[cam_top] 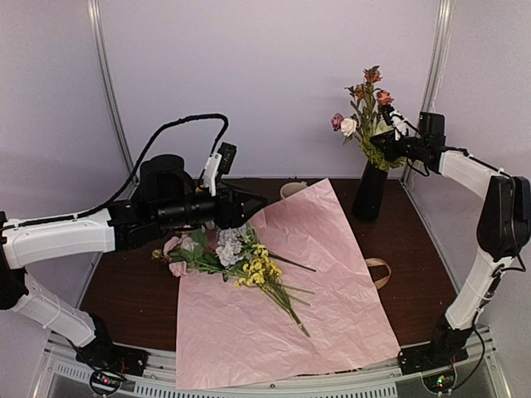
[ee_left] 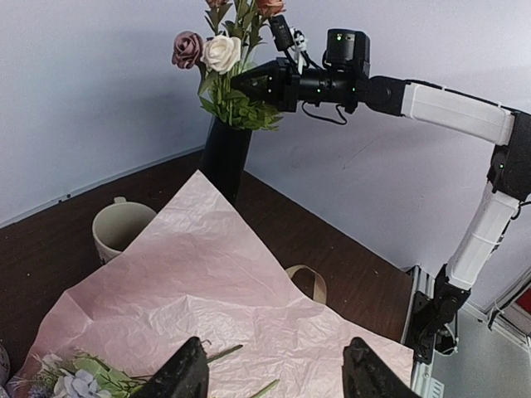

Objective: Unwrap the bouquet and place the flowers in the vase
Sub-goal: Place the fake flower in the vase.

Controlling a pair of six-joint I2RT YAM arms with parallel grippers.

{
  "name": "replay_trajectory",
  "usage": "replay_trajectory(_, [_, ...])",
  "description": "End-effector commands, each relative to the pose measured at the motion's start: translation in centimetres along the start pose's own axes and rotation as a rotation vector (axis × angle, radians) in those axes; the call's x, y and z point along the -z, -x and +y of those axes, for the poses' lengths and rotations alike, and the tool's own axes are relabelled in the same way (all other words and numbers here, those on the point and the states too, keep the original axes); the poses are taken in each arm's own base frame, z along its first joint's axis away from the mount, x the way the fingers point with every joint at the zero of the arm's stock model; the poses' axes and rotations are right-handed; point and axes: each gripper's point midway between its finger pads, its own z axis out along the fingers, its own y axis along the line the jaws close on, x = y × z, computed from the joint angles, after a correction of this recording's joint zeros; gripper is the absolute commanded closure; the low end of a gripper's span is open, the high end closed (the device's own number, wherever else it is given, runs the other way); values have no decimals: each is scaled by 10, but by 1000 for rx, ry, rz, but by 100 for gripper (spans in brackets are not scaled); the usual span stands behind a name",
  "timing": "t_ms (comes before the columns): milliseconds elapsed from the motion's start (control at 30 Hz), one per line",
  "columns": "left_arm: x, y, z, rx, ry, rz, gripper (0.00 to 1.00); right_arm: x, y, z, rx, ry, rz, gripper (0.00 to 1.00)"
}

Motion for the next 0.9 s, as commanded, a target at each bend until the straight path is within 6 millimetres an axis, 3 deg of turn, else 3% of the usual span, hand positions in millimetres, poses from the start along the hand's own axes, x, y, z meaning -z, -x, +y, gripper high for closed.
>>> replay_trajectory(0, [-1, 16, -9, -2, -40, -55, 42, -4, -32, -1, -6, -13, 82, 100])
replay_trajectory(267, [1, 14, -9, 7, -43, -54, 43, 3, -37, 4, 23, -2, 129, 97])
replay_trajectory(567, [9, 12, -10, 13, -45, -74, 43, 24, -12, 12, 28, -9, 112, 75])
replay_trajectory(867, [19, 2, -6, 20, -34, -95, 43, 64, 12, 29, 73, -30, 141, 53])
